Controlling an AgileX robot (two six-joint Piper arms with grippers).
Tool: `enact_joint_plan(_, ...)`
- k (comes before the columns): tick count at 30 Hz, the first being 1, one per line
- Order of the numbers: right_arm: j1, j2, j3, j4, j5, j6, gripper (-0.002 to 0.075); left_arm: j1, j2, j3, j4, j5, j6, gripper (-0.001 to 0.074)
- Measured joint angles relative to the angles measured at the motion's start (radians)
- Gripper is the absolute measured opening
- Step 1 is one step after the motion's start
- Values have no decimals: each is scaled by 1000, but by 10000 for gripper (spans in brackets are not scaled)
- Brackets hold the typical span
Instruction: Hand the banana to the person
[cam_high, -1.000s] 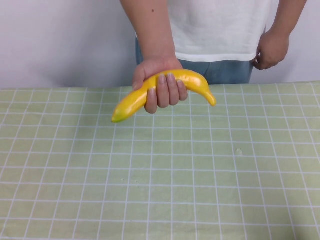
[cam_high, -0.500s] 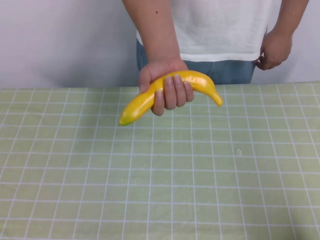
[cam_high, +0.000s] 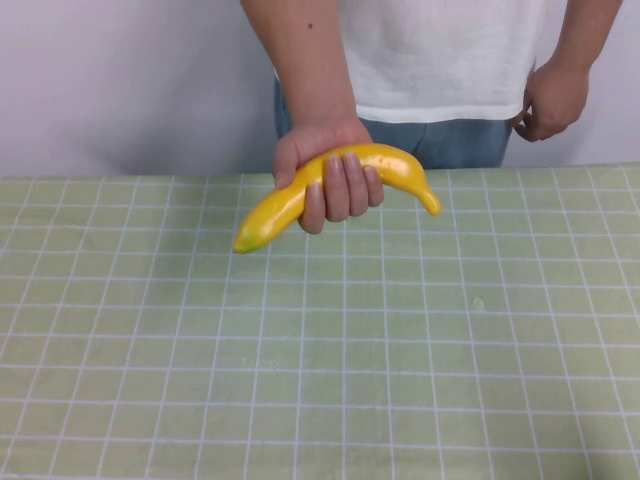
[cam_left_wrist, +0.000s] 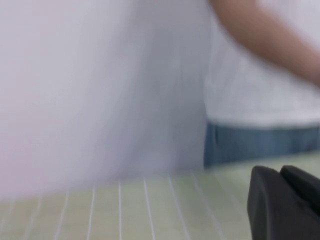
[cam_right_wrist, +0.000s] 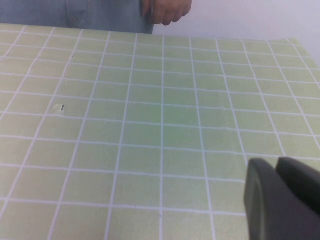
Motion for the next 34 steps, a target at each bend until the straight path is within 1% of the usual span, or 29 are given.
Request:
enact_joint_plan(2, 0, 0, 0, 0, 0, 0, -7, 1, 0, 31, 23, 37, -16, 4)
enact_joint_plan(7, 0, 0, 0, 0, 0, 0, -8, 1, 0, 37, 67, 300, -68, 4)
enact_joint_plan(9, 0, 0, 0, 0, 0, 0, -7, 1, 0, 37, 83, 340, -77, 4)
enact_joint_plan(20, 0, 0, 0, 0, 0, 0, -7, 5, 0, 35, 98, 347, -129, 4)
enact_joint_plan(28, 0, 0, 0, 0, 0, 0, -7, 67, 0, 35, 103, 347, -129, 4)
enact_joint_plan(34, 0, 0, 0, 0, 0, 0, -7, 69, 0, 35, 103, 347, -129, 4)
